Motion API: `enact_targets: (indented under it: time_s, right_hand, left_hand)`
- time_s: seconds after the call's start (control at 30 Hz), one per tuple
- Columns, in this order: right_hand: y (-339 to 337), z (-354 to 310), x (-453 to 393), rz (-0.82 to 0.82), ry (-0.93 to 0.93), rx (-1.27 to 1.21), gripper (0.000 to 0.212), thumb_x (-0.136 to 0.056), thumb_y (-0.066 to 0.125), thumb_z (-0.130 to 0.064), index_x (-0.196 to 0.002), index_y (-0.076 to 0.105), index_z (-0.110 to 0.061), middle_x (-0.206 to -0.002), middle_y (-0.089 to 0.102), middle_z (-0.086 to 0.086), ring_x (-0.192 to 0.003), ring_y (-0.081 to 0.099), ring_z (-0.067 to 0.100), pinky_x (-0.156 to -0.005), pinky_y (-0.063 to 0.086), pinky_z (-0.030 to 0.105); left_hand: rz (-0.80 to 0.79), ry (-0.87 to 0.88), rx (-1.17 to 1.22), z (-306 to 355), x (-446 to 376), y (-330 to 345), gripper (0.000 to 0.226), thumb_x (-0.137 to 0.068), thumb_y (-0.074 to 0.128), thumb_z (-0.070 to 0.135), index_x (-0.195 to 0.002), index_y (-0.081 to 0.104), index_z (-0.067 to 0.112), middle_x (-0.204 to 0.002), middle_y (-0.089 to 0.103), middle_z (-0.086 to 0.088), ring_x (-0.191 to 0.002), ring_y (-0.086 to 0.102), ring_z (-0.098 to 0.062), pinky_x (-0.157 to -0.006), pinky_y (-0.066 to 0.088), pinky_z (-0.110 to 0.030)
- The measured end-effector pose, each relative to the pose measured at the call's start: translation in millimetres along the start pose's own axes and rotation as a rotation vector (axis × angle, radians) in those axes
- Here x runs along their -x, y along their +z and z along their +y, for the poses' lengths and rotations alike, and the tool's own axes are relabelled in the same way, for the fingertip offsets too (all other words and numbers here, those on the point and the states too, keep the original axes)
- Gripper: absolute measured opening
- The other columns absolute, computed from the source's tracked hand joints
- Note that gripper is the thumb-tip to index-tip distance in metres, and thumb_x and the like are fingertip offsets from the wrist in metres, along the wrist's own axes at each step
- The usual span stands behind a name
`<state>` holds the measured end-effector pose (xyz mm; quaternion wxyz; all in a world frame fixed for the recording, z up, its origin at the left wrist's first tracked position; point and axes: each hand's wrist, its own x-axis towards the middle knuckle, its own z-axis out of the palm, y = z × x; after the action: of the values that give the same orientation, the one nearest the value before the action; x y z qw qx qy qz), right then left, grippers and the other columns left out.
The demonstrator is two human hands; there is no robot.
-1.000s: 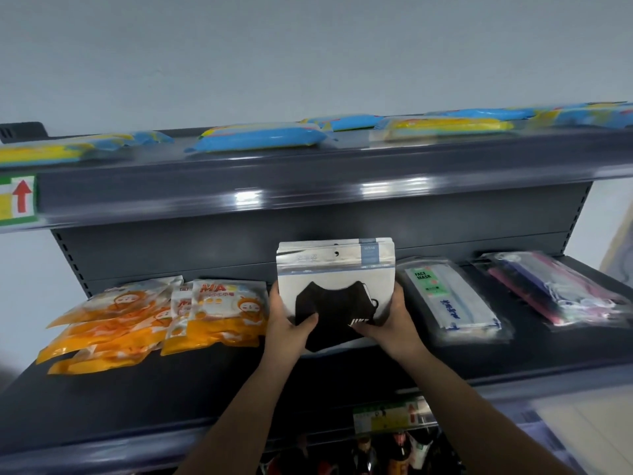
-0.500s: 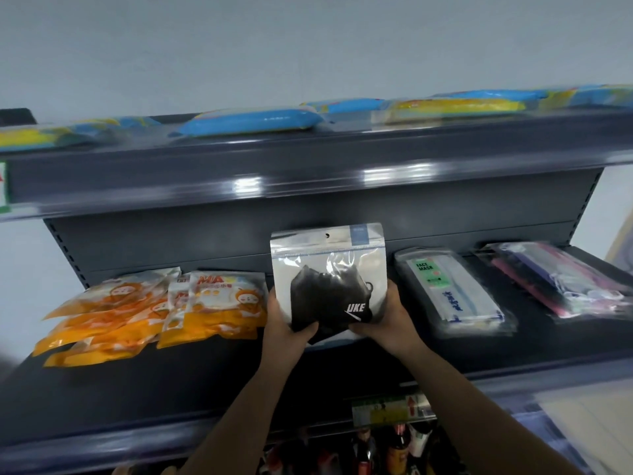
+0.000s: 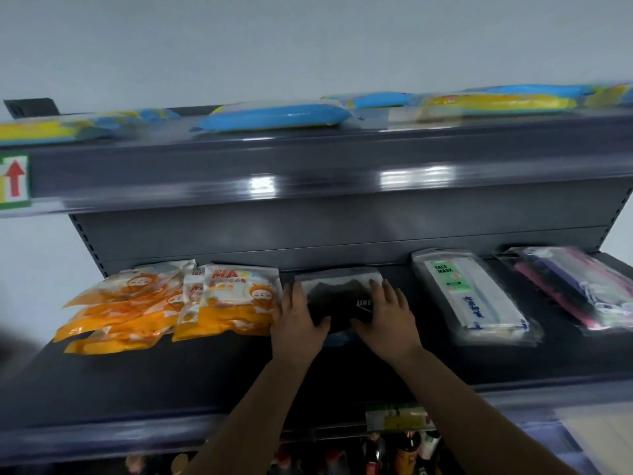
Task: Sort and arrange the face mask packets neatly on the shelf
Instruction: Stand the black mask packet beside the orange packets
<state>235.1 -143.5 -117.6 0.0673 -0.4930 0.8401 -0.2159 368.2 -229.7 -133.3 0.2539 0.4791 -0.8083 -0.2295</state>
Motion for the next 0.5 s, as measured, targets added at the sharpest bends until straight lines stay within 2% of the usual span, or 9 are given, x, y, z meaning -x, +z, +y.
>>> enact_targets:
  time_s: [0.1,0.2,0.27,0.33,0.37,0.4,0.47,0.5]
  right_hand:
    - [7,-10,4,-0.052,-0.191,0.174,0.070,-0.089,0.047,-0.047,-0.148,0.014,-0.027,-0.159,0.005,0.000,-0.147,0.004,0.026,-0.115,0.017,0.044]
    - [17,-14,0,-0.159,-0.184,0.273,0.062,-0.093,0.034,-0.052,-0.149,0.018,-0.029,-0.159,0.009,0.001,-0.147,0.004,0.026,-0.116,0.012,0.045]
    - [18,-19,0,-0.165,-0.169,0.283,0.072,-0.086,0.017,-0.062,-0.149,0.017,-0.028,-0.159,0.011,0.000,-0.147,0.003,0.025,-0.116,0.010,0.045]
    - [17,-28,2,-0.091,-0.196,0.220,0.092,-0.068,0.001,-0.069,-0.148,0.018,-0.028,-0.158,0.015,-0.003,-0.146,0.007,0.022,-0.117,0.011,0.043]
    - [18,-36,3,-0.054,-0.221,0.181,0.091,-0.069,0.004,-0.069,-0.148,0.020,-0.028,-0.156,0.019,-0.003,-0.145,0.012,0.021,-0.116,0.013,0.040]
    - [18,-46,3,-0.034,-0.254,0.125,0.081,-0.078,0.016,-0.068,-0.147,0.023,-0.026,-0.155,0.024,-0.003,-0.143,0.017,0.021,-0.115,0.017,0.038]
    - [23,-72,1,-0.063,-0.298,-0.043,0.062,-0.091,0.044,-0.051,-0.145,0.030,-0.022,-0.151,0.032,0.002,-0.140,0.025,0.022,-0.112,0.026,0.034]
    - [26,-85,0,-0.102,-0.302,-0.121,0.060,-0.091,0.050,-0.044,-0.144,0.031,-0.021,-0.149,0.034,0.003,-0.139,0.027,0.023,-0.111,0.029,0.034]
  left_hand:
    - [-0.033,0.107,-0.135,1,9,-4,0.067,-0.088,0.054,0.038,-0.145,0.023,0.022,-0.154,0.023,-0.003,-0.140,0.021,-0.029,-0.113,0.026,-0.039]
    - [-0.036,0.135,-0.174,-3,16,-17,0.060,-0.090,0.049,0.037,-0.144,0.027,0.023,-0.153,0.025,-0.001,-0.141,0.022,-0.026,-0.112,0.027,-0.038]
    - [-0.002,0.161,-0.197,-12,22,-30,0.057,-0.091,0.049,0.036,-0.144,0.030,0.023,-0.153,0.026,0.002,-0.140,0.023,-0.022,-0.111,0.026,-0.036]
    - [0.032,0.161,-0.205,-25,26,-45,0.054,-0.092,0.048,0.037,-0.142,0.033,0.026,-0.152,0.027,0.006,-0.139,0.024,-0.019,-0.110,0.024,-0.036]
    - [0.055,0.158,-0.203,-31,28,-52,0.053,-0.092,0.048,0.038,-0.141,0.034,0.027,-0.151,0.029,0.007,-0.139,0.025,-0.018,-0.110,0.024,-0.035]
    - [0.076,0.155,-0.202,-38,30,-59,0.052,-0.092,0.048,0.038,-0.141,0.035,0.028,-0.151,0.030,0.008,-0.138,0.026,-0.018,-0.109,0.025,-0.035]
    - [0.094,0.126,-0.236,-51,33,-75,0.053,-0.092,0.047,0.038,-0.141,0.033,0.029,-0.150,0.030,0.008,-0.138,0.025,-0.018,-0.108,0.025,-0.035]
    - [0.097,0.093,-0.261,-58,34,-82,0.053,-0.091,0.047,0.037,-0.142,0.032,0.028,-0.150,0.030,0.007,-0.139,0.025,-0.019,-0.109,0.025,-0.035]
